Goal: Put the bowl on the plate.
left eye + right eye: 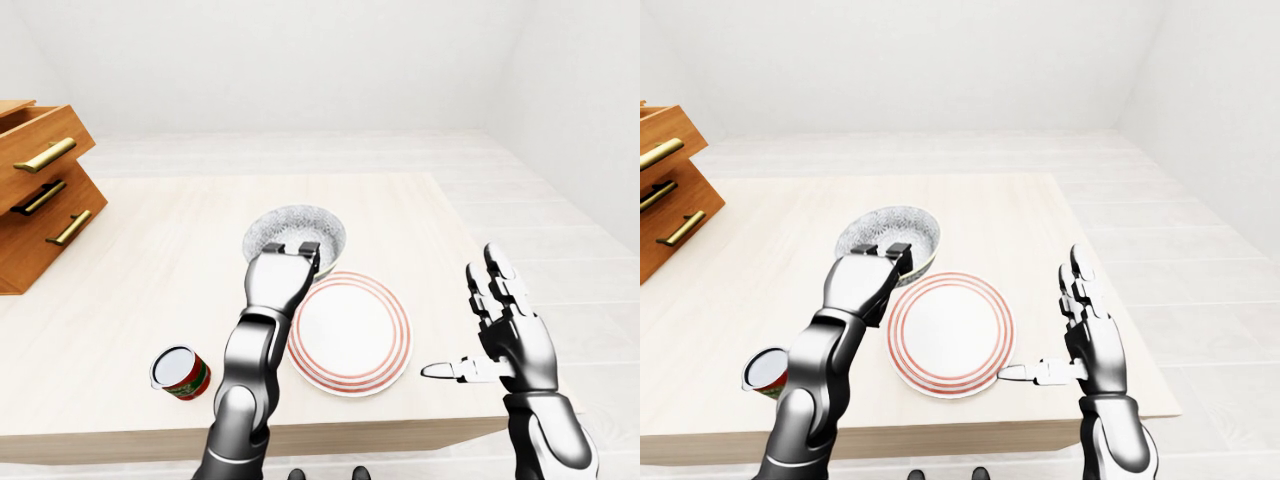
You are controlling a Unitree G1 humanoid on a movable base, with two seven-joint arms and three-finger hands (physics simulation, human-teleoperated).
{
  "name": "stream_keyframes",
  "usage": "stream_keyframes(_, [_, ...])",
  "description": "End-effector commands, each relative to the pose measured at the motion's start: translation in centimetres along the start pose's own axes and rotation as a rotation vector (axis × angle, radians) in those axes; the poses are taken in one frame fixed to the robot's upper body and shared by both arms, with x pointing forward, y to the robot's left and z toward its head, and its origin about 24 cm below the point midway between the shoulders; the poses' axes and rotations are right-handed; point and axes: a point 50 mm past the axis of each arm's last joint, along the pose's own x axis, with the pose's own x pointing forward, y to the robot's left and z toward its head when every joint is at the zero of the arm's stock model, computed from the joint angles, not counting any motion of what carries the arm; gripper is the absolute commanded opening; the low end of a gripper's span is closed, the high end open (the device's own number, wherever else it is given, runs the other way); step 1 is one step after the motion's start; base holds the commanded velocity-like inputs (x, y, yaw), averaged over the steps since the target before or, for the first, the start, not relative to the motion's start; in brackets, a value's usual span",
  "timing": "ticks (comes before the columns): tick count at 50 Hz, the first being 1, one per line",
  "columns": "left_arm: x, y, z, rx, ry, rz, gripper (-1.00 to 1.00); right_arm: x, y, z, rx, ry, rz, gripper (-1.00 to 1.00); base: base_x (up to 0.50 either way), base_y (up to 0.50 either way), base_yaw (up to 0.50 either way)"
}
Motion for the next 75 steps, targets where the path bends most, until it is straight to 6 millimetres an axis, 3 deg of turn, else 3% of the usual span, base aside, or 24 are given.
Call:
stream_keyframes(1, [0.0,-0.7,0.9,0.005,-0.023,0.024,-1.00,0.0,0.0,-0.2,-0.001,0.006,0.002,1.00,0.00,0.00,0.00])
stream_keyframes(30, [-1.7,-2.6,4.0,0.004,-0.114,0.016,-1.00,0.1,-0.2,-0.7,-0.008,0.013,-0.006,1.00,0.00,0.00,0.00])
stream_keyframes(43, [-2.3,-2.5,5.1,0.012,-0.152,0.017,-1.00,0.2,-0.2,-0.9,-0.003,0.017,-0.006,1.00,0.00,0.00,0.00])
stream_keyframes(75, [-2.2,-5.3,5.7,0.010,-0.186,-0.019,-1.00,0.2,-0.4,-1.1,-0.001,0.018,-0.008,1.00,0.00,0.00,0.00])
